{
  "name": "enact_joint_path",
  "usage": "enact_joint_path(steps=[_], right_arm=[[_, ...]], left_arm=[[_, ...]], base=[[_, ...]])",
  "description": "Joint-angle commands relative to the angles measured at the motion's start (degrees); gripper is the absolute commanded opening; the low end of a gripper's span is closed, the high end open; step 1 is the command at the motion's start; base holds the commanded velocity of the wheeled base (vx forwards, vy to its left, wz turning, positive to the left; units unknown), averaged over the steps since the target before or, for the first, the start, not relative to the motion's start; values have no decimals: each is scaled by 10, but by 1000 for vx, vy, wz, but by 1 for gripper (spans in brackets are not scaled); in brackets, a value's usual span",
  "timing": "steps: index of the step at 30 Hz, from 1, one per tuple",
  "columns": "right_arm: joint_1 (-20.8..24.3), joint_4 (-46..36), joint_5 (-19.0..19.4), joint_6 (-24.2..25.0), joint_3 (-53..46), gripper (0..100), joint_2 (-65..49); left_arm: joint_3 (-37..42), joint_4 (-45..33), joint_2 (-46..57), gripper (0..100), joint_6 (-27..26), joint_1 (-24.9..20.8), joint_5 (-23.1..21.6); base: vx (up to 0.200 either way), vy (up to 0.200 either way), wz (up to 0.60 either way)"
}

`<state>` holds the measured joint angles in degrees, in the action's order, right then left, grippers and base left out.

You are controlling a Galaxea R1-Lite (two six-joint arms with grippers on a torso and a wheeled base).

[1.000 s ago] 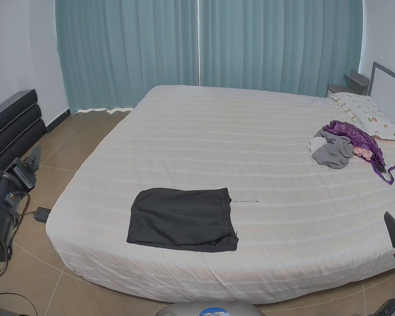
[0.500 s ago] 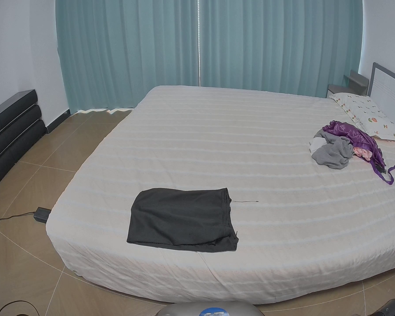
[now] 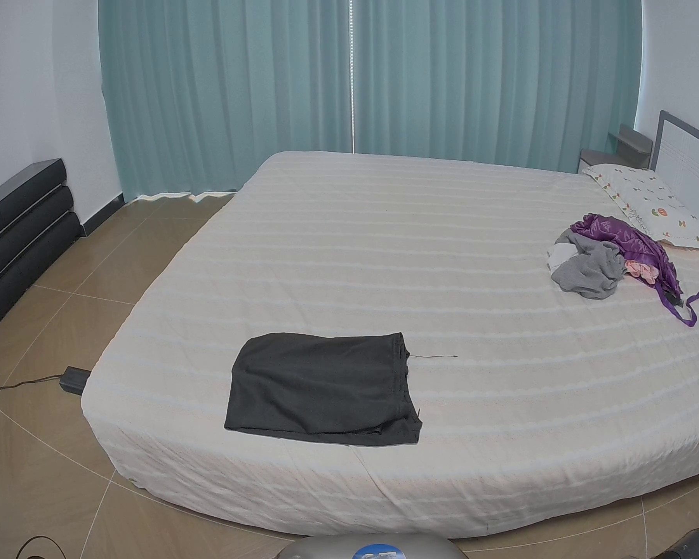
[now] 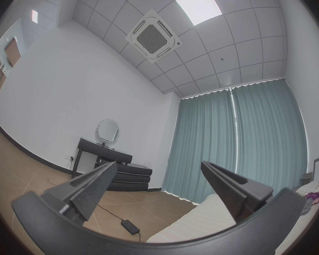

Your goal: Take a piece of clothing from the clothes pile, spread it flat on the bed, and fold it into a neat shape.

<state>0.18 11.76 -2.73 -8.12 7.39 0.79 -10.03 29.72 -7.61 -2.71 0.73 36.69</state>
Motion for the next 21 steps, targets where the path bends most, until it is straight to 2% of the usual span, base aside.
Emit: enact_joint_path(steps=[1,4,7,10,11,15,17,21], right_arm=[[-2,63,0,-3,-73,100,-8],[-2,55,1,-1,-74,100,-8],[-2,15,2,1,-73,100,-8],[-2,-69,-10,5,-74,100,-8],[-2,-88,-7,15,-70,100,-8],[-2,-75,-8,30,-73,100,-8],[-2,-78,-9,57,-72,100,-8],[-3,-94,-26,93,-70,100,-7]], left_arm=[[48,-13,71,100,-13,-4,-51],[89,-4,76,100,-34,-6,-109],[100,-5,76,100,-28,-7,-117],[100,-30,76,100,-25,-7,-143],[100,-51,76,100,-22,-7,-157],[100,-137,76,100,0,-7,-200],[100,-176,76,100,2,-7,-224],[100,-224,76,100,-3,-7,-248]], base=[[0,0,0],[0,0,0],[0,0,0],[0,0,0],[0,0,0],[0,0,0],[0,0,0],[0,0,0]])
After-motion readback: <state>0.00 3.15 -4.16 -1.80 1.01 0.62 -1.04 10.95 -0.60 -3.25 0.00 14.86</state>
